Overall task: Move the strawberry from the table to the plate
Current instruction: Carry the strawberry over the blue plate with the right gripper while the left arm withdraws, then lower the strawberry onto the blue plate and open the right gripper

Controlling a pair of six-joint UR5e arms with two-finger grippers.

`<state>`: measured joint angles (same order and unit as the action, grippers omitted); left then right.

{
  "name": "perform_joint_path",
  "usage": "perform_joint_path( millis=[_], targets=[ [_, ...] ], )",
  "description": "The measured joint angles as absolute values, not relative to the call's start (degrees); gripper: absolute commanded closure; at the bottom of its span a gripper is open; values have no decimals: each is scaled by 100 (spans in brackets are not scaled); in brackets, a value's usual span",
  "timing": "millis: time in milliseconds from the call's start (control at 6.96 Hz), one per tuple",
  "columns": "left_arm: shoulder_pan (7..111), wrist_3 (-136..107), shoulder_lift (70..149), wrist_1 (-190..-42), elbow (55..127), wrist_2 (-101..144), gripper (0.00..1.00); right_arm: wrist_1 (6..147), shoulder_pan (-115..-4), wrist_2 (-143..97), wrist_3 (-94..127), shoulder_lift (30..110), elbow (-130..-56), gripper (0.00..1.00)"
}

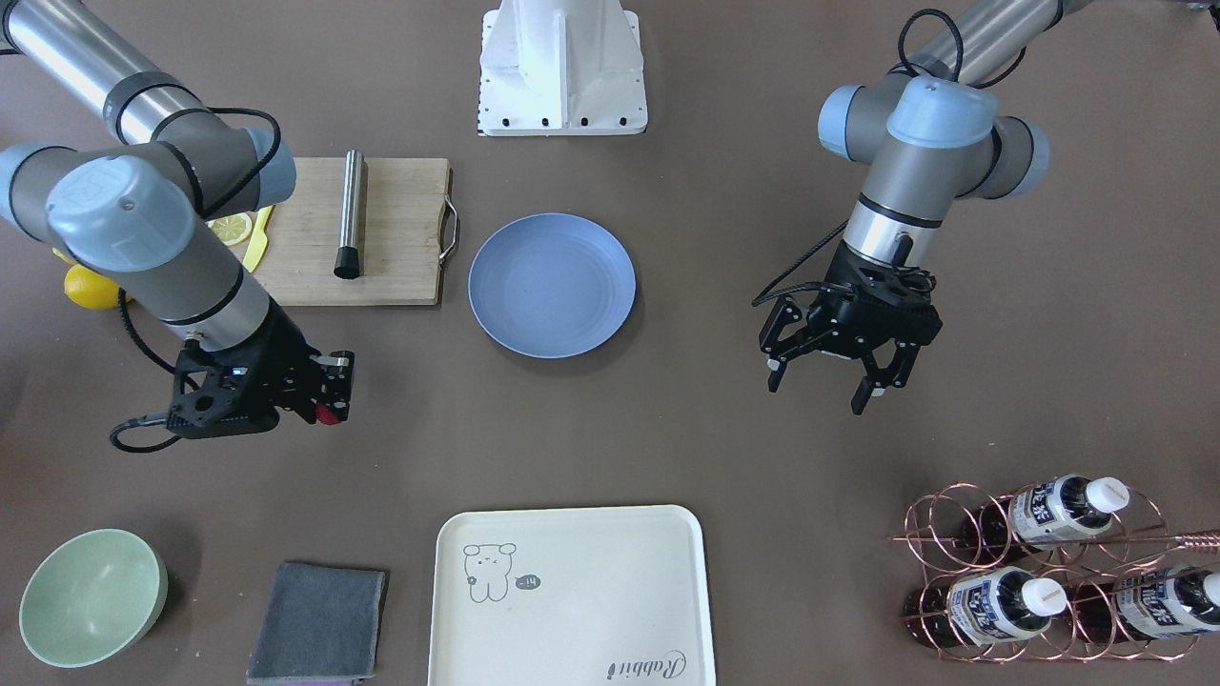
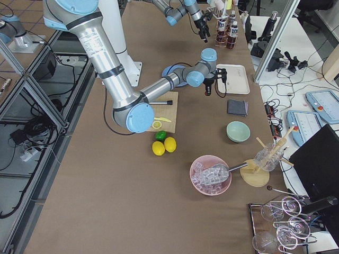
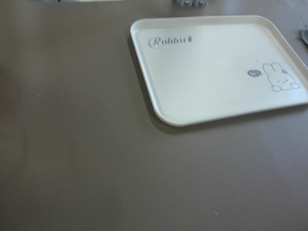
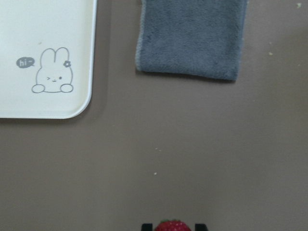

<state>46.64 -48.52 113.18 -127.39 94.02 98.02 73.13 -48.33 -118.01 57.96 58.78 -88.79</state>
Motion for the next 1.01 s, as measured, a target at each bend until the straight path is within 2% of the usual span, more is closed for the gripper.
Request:
perform_joint_path(
  millis=[719, 1006],
  targets=[
    [6070, -3137, 10018, -12662, 9371, 11498, 2, 8755, -3050, -10517, 7334, 5114, -9979, 100],
    [6432, -2956, 9609, -12671, 9352, 11885, 2, 8778, -2528, -10047, 7485, 5010, -9803, 100]
  ],
)
